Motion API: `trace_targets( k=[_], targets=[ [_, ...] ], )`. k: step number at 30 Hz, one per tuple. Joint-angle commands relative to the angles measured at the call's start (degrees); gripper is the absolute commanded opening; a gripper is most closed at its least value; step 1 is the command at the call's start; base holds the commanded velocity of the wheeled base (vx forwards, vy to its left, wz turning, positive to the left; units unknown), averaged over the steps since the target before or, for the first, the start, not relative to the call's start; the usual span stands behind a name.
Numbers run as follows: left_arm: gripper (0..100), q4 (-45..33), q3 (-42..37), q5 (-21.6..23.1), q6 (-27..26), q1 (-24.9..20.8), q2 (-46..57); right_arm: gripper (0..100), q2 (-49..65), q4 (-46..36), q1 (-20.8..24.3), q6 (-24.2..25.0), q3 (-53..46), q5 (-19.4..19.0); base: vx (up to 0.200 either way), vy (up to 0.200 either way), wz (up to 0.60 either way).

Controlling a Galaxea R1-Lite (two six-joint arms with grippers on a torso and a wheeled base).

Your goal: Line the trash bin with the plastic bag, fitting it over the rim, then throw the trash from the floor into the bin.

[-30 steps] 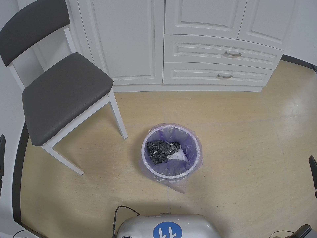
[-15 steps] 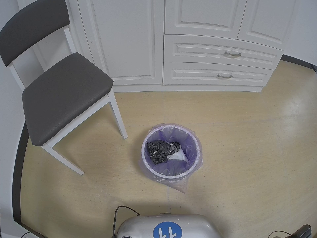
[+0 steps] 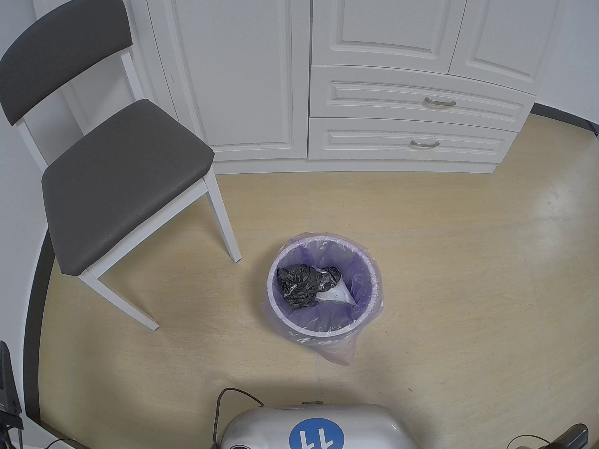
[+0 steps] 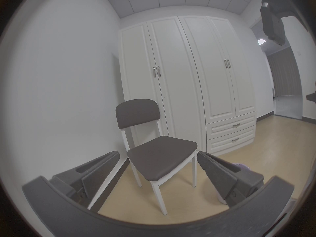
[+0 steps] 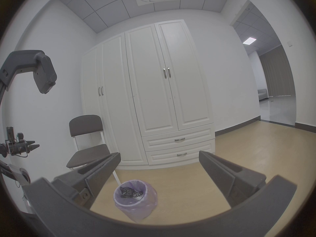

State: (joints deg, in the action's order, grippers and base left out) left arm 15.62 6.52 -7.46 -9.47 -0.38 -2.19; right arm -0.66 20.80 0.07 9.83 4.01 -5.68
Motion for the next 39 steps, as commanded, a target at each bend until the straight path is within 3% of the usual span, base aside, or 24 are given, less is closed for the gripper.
trace_targets(
  k=[1, 6, 10, 15, 21, 32, 39],
  targets=[
    [100, 0.3, -2.7, 0.3, 2.9, 0.4, 2.0, 100, 0.7, 0.1, 0.0, -0.9, -1.6, 1.1, 0.000, 0.000, 0.00],
    [100, -0.1, -6.4, 0.3, 4.4, 0.3, 2.0, 100, 0.7, 0.1, 0.0, -4.8, -4.0, 1.8, 0.000, 0.000, 0.00],
    [100, -3.6, -6.5, 0.2, 7.1, 0.3, 2.0, 100, 0.7, -0.3, 0.0, -4.6, -4.0, 2.1, 0.000, 0.000, 0.00],
    [100, -11.7, -6.4, -0.1, 8.3, 0.4, 2.0, 100, 0.7, -9.1, 0.0, -5.3, -4.0, 2.4, 0.000, 0.000, 0.00],
    [100, -12.7, -6.5, 0.2, 8.2, 0.4, 2.0, 100, 0.7, -16.8, -0.1, -5.3, -4.0, 2.5, 0.000, 0.000, 0.00],
    [100, -12.9, -6.4, 1.2, 9.7, 0.4, 2.0, 100, 0.7, -17.6, -0.1, -7.0, -4.0, 0.7, 0.000, 0.000, 0.00],
    [100, -14.7, -6.5, 6.0, 9.9, 0.4, 1.9, 100, 0.7, -17.6, -0.1, -7.7, -4.0, -1.3, 0.000, 0.000, 0.00]
  ],
)
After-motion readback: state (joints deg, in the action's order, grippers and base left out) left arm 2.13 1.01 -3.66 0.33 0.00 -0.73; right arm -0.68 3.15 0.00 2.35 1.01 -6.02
